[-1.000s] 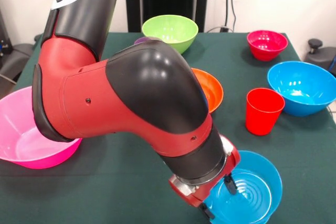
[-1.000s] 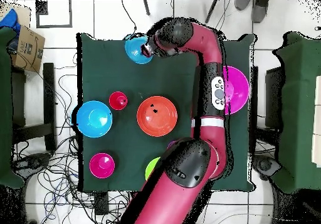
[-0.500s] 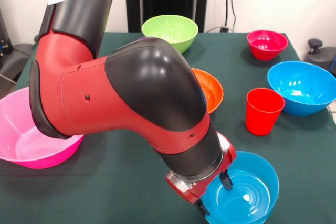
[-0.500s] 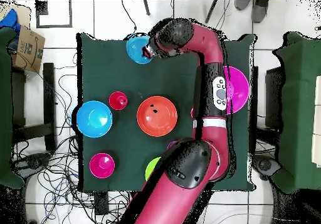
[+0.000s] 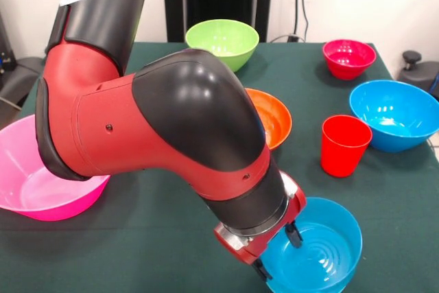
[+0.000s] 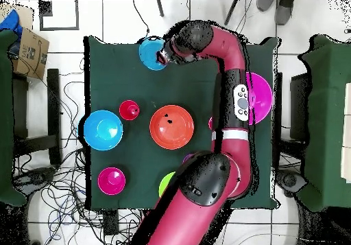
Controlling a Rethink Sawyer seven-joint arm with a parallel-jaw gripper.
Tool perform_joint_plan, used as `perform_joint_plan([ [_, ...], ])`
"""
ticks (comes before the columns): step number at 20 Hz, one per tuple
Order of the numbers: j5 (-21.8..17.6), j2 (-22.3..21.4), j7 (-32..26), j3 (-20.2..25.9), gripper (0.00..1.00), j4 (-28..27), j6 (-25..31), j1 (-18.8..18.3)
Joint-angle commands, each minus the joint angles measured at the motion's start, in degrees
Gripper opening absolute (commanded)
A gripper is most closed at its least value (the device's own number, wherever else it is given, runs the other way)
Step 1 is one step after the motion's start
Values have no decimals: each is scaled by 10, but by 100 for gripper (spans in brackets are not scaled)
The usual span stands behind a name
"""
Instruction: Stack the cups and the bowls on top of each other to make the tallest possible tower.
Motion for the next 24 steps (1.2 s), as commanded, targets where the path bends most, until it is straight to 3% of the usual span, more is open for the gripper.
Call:
perform_joint_plan([
  [1, -20, -1, 40, -23, 100, -45, 64, 27],
  [10, -23, 35, 7, -22, 100, -47, 9, 18],
  [24, -36, 88, -39, 2, 100, -84, -25, 9],
])
